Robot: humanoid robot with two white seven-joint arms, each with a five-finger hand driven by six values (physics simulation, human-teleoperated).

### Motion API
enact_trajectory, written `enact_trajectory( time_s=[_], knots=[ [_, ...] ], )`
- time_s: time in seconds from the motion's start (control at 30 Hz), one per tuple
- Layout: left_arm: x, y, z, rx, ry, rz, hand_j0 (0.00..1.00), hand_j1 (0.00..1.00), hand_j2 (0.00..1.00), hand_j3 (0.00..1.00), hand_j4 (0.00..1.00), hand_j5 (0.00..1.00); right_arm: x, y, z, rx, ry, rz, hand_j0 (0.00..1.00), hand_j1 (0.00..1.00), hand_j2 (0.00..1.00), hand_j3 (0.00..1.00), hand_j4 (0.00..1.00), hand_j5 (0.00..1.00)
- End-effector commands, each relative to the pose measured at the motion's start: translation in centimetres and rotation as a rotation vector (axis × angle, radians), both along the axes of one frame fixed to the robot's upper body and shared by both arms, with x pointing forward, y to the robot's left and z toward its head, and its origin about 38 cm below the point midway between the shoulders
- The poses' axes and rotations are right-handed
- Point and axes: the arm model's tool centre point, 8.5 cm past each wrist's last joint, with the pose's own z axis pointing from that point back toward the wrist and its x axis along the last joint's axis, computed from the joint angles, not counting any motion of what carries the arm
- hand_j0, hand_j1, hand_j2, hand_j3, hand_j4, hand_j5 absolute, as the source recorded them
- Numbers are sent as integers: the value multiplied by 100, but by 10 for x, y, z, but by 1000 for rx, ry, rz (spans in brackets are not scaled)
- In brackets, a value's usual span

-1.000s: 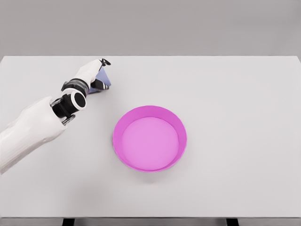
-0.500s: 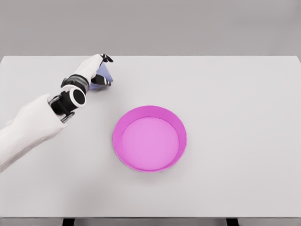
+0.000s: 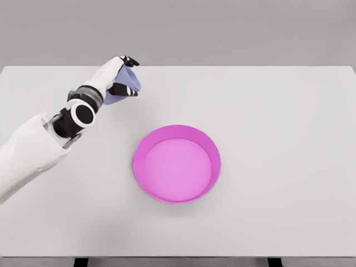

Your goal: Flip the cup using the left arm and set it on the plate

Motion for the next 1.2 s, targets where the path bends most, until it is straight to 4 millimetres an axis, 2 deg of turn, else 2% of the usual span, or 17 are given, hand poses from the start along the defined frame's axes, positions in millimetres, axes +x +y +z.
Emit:
enact_trajectory(
  time_s=[0.0,0.2,0.43,0.6,0.77,1.17],
  knots=[
    [-5,4,19,-21,-39,-14,71,71,71,71,71,71,0,0,0,0,0,0,100,100,100,100,100,100],
    [-20,13,29,-50,-54,-31,71,71,71,71,71,71,0,0,0,0,-1,0,100,100,100,100,100,100],
    [-39,14,33,-87,-62,-59,71,71,71,71,71,71,0,0,0,0,0,0,100,100,100,100,100,100],
    [-44,12,36,-93,-67,-75,71,71,71,71,71,71,0,0,0,0,0,0,100,100,100,100,100,100],
    [-49,9,23,-99,-40,-76,71,71,71,71,71,71,0,0,0,0,0,0,100,100,100,100,100,100],
    [-52,11,16,-118,-10,-74,71,71,71,71,71,71,0,0,0,0,0,0,100,100,100,100,100,100]
  ],
)
